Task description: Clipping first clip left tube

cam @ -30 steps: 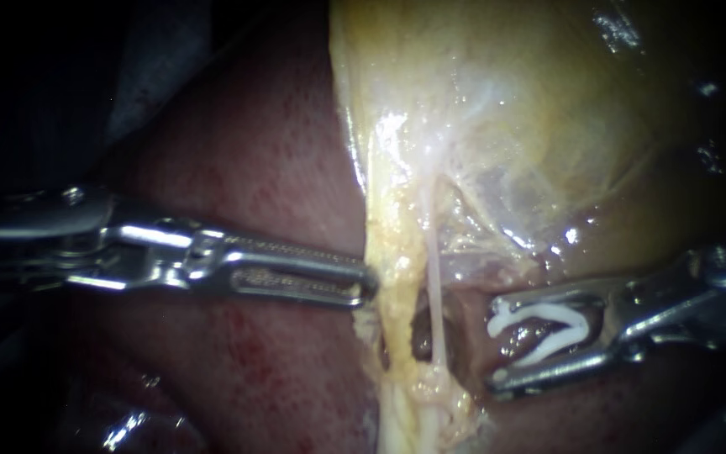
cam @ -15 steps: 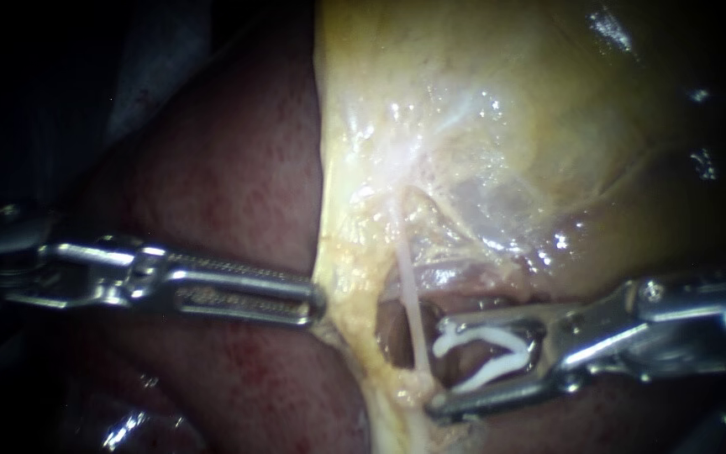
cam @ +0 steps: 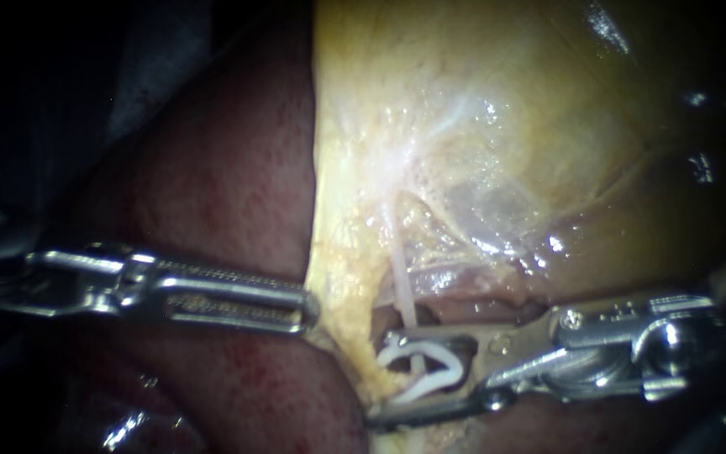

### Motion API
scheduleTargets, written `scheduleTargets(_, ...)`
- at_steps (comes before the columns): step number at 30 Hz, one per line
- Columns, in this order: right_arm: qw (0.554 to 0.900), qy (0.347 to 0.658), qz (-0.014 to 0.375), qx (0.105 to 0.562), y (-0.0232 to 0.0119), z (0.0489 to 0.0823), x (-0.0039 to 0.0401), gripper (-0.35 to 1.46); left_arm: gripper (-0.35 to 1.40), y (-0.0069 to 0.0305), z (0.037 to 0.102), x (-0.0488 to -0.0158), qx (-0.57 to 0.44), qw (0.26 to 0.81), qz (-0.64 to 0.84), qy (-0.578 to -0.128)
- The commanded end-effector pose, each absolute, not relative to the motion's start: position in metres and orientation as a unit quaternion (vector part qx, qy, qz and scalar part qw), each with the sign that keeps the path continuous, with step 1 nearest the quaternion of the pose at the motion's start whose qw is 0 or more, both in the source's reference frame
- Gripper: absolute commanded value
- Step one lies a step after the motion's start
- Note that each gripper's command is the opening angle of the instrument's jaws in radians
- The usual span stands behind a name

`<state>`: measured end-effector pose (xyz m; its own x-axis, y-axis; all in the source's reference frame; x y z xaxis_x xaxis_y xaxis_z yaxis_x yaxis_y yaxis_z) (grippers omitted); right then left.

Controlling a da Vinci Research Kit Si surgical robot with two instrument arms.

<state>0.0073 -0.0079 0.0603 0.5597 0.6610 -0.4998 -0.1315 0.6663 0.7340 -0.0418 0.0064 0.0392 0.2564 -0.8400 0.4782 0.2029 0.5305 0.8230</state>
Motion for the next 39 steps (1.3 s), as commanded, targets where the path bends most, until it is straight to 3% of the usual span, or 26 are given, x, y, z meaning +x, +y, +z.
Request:
scheduleTargets(1,0.819,0.402,0.242,0.329,-0.0078,0.0605,0.0073,0.56,-0.35,0.0064,0.0391,-0.0418,0.324,0.724,-0.360,-0.492)
scheduleTargets(15,0.819,0.397,0.229,0.343,-0.0085,0.0623,0.0088,0.56,-0.35,0.0063,0.0390,-0.0419,0.323,0.724,-0.360,-0.492)
scheduleTargets(39,0.820,0.394,0.223,0.349,-0.0098,0.0624,0.0122,0.47,-0.35,0.0065,0.0391,-0.0422,0.323,0.724,-0.361,-0.492)
